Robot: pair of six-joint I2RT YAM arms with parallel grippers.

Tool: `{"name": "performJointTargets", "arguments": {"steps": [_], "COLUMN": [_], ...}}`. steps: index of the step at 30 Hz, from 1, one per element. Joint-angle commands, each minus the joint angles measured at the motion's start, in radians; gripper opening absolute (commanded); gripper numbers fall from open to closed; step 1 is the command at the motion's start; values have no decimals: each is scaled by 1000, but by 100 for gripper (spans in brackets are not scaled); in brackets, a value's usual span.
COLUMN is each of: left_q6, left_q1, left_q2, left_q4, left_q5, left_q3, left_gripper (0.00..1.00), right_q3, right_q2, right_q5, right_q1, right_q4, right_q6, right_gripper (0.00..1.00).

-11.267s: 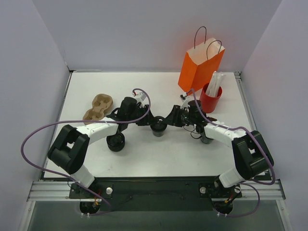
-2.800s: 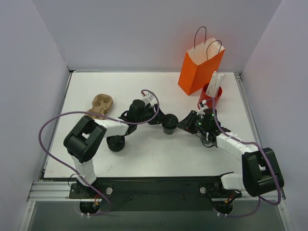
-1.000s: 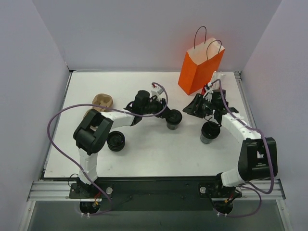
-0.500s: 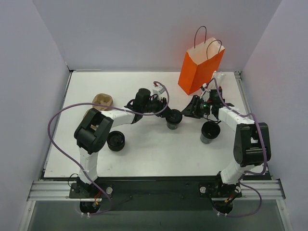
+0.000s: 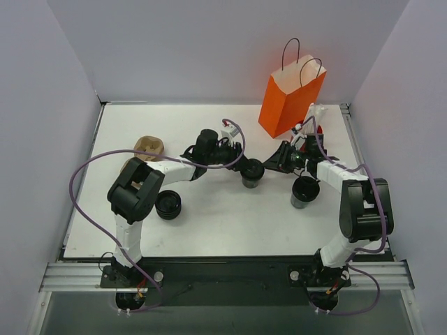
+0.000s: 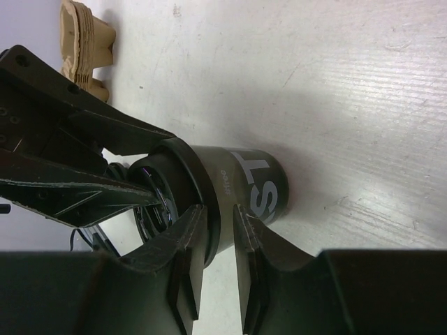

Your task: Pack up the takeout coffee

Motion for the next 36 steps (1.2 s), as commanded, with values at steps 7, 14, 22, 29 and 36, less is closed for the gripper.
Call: {"name": "performJointTargets", "arguments": {"steps": [7, 14, 22, 29, 36], "left_q6": [119, 96, 94, 149, 209], "left_q1": [-7, -13, -14, -14, -13], "left_q2": [156, 172, 127, 115, 135], "left_q4": [-331, -292, -289, -314, -334], "left_q5": [-216, -248, -260, -216, -164], "left_q3": [-174, -206, -210, -177, -150], "left_gripper": [50, 50, 50, 50, 49], "right_q3": [-126, -191, -304, -260, -39], "right_q2": [13, 55, -45, -205, -245], "right_q5": [184, 273, 325, 353, 284], "right_q1": [63, 118, 230, 209, 97], "right_q4": [-208, -192, -46, -44, -211], "right_q6": [-77, -46, 147, 206, 80], "right_gripper": [21, 19, 19, 27, 45]}}
